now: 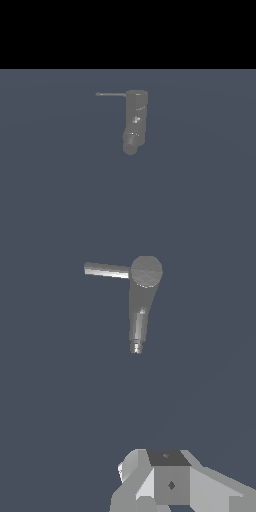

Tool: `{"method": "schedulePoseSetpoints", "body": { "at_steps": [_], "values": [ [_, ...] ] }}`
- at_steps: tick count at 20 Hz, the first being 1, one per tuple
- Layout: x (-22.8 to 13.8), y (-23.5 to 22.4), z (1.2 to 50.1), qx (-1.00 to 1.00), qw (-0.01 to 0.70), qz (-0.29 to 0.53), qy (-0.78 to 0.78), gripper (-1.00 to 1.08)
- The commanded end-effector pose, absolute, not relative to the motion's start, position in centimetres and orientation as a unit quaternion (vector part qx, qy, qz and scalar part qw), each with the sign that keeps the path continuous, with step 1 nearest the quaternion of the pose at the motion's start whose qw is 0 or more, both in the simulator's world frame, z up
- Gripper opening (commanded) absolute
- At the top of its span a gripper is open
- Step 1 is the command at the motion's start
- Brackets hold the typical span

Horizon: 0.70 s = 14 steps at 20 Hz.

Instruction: Turn on the faucet by rotating a designated handle.

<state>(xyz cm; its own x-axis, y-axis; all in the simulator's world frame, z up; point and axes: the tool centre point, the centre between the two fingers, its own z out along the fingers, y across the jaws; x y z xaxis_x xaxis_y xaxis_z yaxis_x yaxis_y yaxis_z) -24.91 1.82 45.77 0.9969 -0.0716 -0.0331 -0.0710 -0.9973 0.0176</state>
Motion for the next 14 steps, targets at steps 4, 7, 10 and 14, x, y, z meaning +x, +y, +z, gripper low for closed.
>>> {"method": "schedulePoseSetpoints", "body": {
  "at_steps": [4,7,10,14],
  "values": [
    [-23.8,3.8,44.3,0.997,0.007,-0.017,-0.081,-1.0],
    [-22.9,5.0,43.3,0.994,0.007,-0.016,-0.111,-1.0],
    [-21.9,6.2,42.3,0.99,0.006,-0.016,-0.142,-1.0],
    [-20.4,7.8,41.0,0.983,0.005,-0.015,-0.183,-1.0]
  ]
}}
